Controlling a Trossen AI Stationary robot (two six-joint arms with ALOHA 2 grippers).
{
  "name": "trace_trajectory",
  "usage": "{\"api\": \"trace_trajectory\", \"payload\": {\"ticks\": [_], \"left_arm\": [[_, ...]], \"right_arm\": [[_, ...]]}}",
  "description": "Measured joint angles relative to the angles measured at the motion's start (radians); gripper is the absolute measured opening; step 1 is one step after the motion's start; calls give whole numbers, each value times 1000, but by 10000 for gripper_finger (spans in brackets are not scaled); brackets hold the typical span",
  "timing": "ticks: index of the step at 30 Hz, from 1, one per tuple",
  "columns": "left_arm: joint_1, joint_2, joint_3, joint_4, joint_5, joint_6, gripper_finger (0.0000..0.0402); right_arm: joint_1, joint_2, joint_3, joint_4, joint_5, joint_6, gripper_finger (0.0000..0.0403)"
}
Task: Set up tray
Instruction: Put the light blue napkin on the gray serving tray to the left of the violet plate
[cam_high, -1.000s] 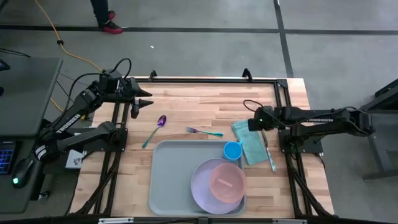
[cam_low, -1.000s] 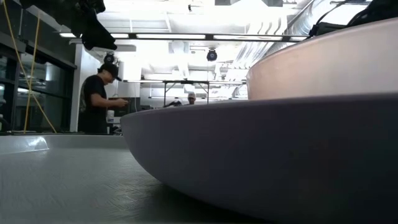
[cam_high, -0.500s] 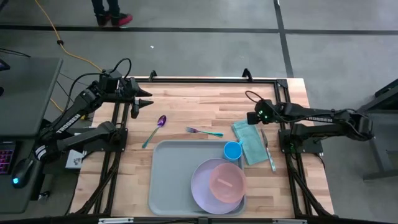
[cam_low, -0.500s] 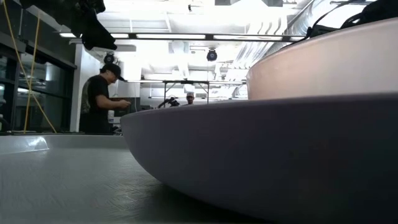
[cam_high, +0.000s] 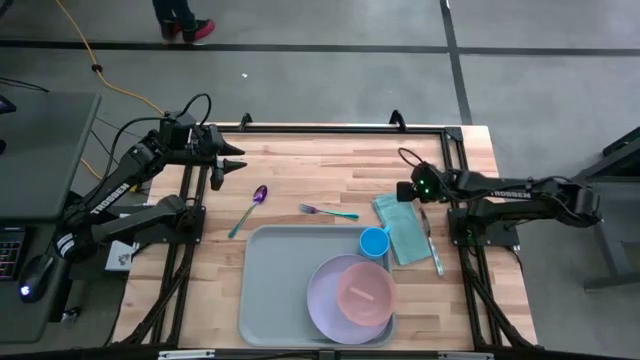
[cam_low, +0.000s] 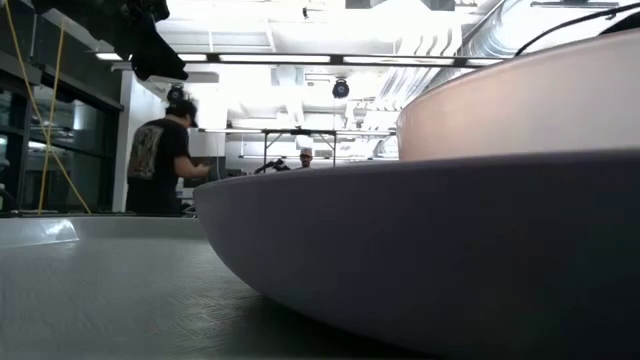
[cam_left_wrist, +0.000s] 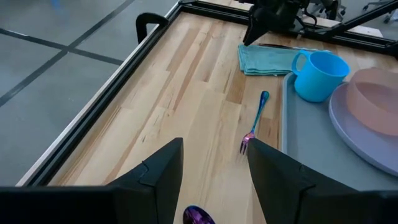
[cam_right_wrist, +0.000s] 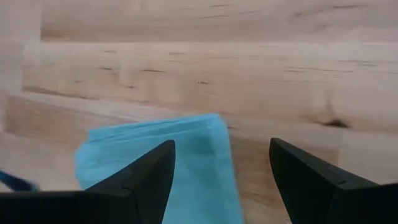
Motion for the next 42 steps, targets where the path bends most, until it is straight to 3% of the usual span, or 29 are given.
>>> {"api": "trace_trajectory", "payload": {"ticks": [13, 26, 35, 42], "left_arm": [[0, 0, 0, -1, 0, -10, 211], [0, 0, 0, 0, -17, -18, 211], [0, 0, 0, 0, -18, -22, 211], [0, 0, 0, 0, -19, -22, 211]], "right_arm": [[44, -2, -82, 146, -29, 28, 239], [96, -1, -84, 183, -150, 30, 238], [117, 2, -86, 225, -289, 29, 215], [117, 2, -88, 231, -333, 15, 190]]}}
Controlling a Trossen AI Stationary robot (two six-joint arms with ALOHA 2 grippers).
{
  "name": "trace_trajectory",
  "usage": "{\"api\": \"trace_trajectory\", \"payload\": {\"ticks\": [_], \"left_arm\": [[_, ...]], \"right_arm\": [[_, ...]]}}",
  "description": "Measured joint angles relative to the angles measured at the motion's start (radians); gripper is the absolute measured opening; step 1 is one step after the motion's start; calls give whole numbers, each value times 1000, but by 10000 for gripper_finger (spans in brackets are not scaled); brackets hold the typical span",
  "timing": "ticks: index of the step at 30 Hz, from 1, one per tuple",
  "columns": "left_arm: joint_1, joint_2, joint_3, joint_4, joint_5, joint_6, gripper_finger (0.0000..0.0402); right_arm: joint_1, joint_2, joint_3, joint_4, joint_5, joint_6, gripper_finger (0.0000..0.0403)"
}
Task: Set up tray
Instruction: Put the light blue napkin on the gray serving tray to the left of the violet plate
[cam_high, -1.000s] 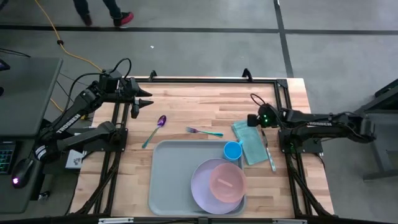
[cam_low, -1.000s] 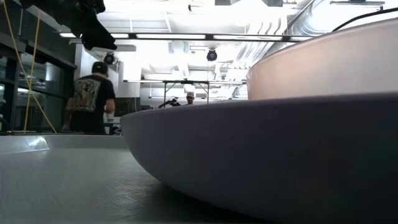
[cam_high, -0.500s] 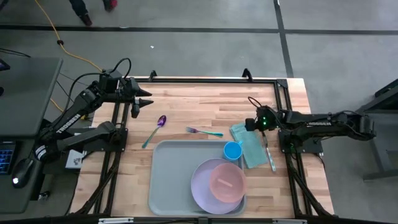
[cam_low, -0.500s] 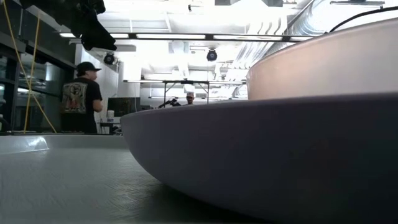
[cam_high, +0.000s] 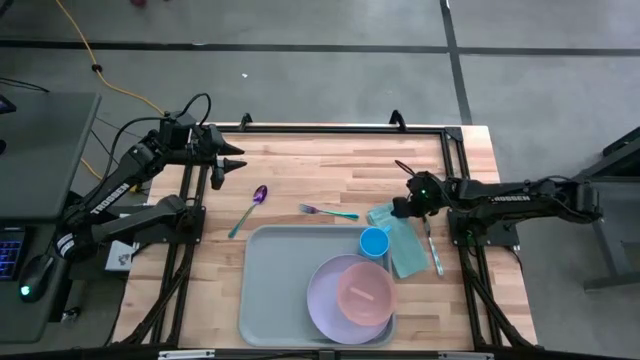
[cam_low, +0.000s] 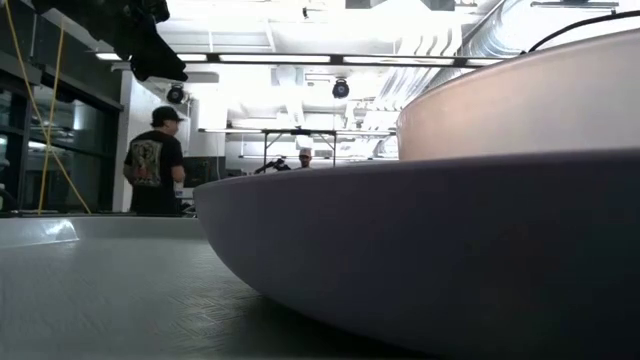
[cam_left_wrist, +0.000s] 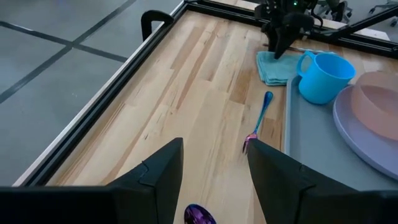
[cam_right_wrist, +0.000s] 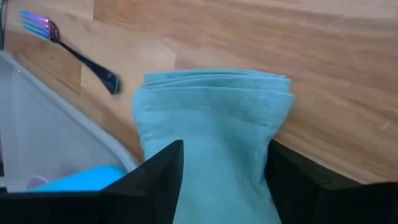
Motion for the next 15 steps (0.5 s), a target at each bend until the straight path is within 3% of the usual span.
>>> {"api": "trace_trajectory", "payload": {"ticks": [7, 15], "left_arm": [[0, 0, 0, 0, 0, 0, 211], [0, 0, 0, 0, 0, 0, 211]], "right_arm": [[0, 0, 0, 4, -7, -3, 145], [-1, -1, 1, 5, 1, 0, 60]]}}
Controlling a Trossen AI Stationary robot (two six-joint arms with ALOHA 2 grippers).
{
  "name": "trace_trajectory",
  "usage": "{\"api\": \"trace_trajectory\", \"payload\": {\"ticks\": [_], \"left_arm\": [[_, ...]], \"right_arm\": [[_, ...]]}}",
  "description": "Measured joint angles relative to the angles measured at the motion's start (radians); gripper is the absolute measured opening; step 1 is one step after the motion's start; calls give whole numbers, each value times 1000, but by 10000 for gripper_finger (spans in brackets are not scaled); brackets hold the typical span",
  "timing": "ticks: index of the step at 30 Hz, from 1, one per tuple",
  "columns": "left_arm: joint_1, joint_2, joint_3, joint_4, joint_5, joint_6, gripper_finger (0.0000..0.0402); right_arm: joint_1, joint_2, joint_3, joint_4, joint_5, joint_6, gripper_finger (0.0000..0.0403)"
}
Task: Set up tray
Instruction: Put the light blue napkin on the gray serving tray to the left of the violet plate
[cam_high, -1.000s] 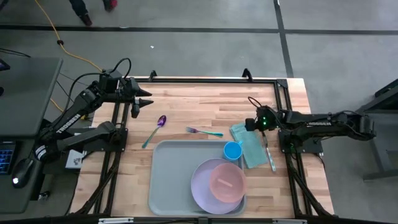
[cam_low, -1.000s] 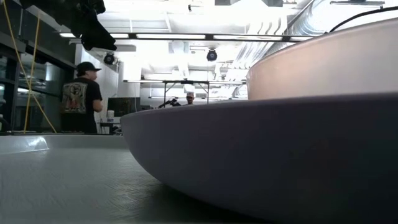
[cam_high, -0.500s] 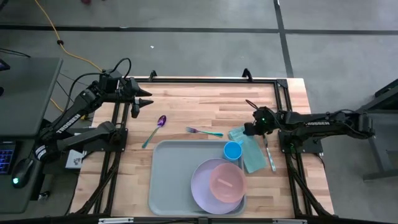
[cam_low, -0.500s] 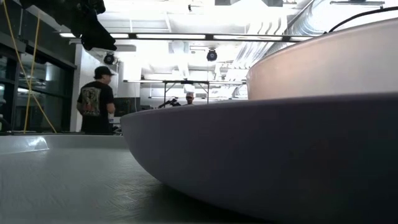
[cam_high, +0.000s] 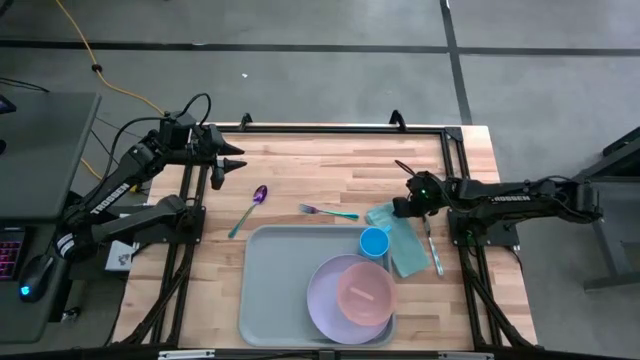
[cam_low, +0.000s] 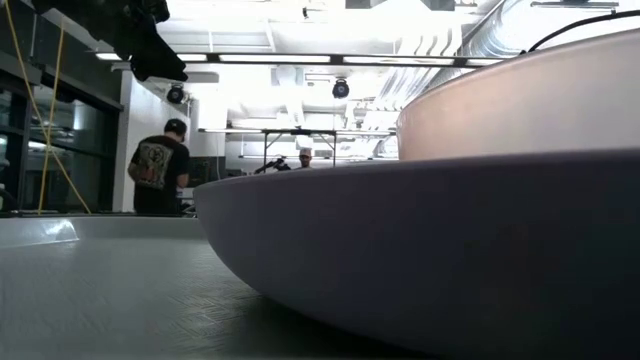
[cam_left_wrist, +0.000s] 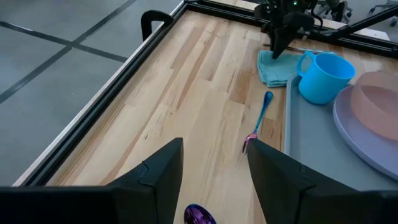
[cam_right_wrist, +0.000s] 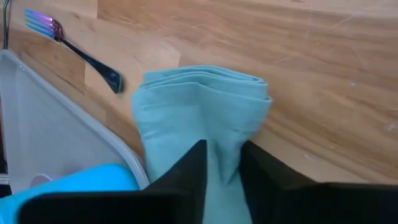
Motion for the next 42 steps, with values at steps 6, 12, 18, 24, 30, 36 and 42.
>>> {"api": "trace_trajectory", "payload": {"ticks": [6, 12, 18, 24, 30, 36, 42], "left_arm": [[0, 0, 0, 0, 0, 2, 211], [0, 0, 0, 0, 0, 4, 211], [0, 0, 0, 0, 1, 4, 211], [0, 0, 0, 0, 1, 4, 211], [0, 0, 0, 0, 1, 13, 211], [0, 0, 0, 0, 1, 23, 211], [0, 0, 0, 0, 1, 24, 211]], "right_arm": [[0, 0, 0, -1, 26, -2, 7], [0, -1, 0, 15, 40, -3, 1], [0, -1, 80, -6, 114, -59, 1], [-5, -2, 294, -284, 201, -208, 0], [-5, -2, 545, -488, 289, -375, 0], [-1, -2, 770, -592, 366, -542, 0], [8, 42, 934, -602, 356, -677, 0]]}}
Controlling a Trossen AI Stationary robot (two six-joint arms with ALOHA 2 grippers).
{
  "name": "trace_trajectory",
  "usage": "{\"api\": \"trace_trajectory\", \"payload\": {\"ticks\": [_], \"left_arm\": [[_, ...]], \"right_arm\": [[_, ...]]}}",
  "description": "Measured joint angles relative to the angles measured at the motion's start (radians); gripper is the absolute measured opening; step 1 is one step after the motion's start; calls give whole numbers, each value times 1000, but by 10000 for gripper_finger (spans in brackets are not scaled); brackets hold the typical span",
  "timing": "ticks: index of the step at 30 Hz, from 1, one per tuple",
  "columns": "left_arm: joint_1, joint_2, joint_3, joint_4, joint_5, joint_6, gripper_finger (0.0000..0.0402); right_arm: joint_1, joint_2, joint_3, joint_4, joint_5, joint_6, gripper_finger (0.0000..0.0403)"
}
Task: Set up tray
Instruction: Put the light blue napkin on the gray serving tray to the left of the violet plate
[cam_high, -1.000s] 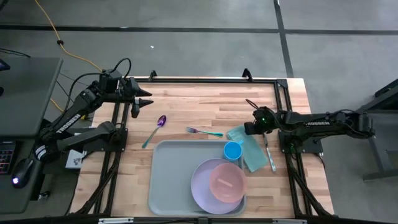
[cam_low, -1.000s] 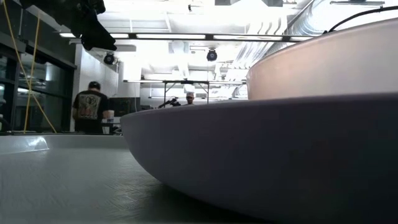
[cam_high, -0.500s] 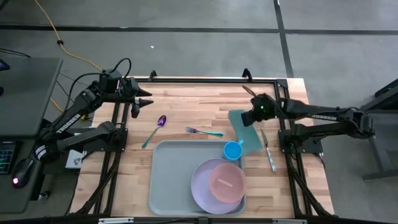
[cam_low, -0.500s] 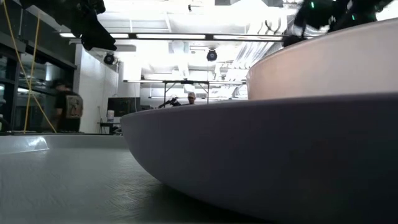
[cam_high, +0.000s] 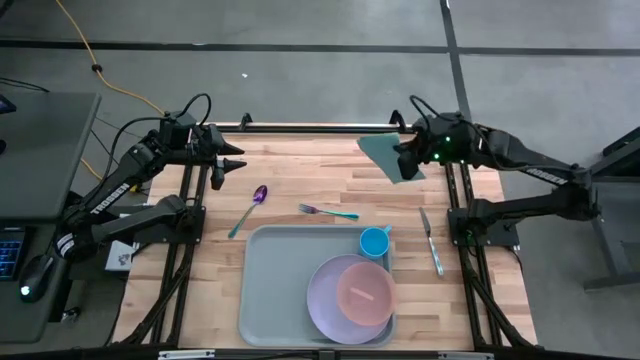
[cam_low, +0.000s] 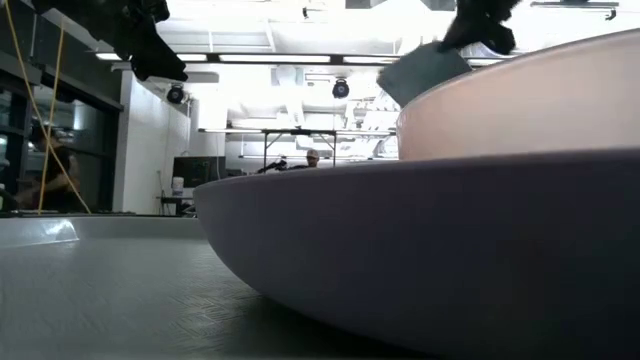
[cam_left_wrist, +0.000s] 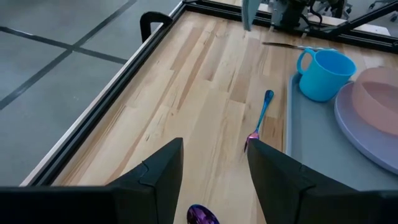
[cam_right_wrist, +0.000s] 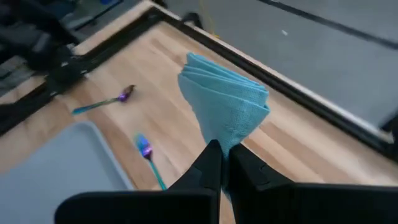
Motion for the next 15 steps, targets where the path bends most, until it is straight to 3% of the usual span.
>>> {"api": "trace_trajectory", "payload": {"ticks": [15], "left_arm": [[0, 0, 0, 1, 0, -1, 211]], "right_arm": [[217, 540, 520, 10, -51, -273, 0]]}}
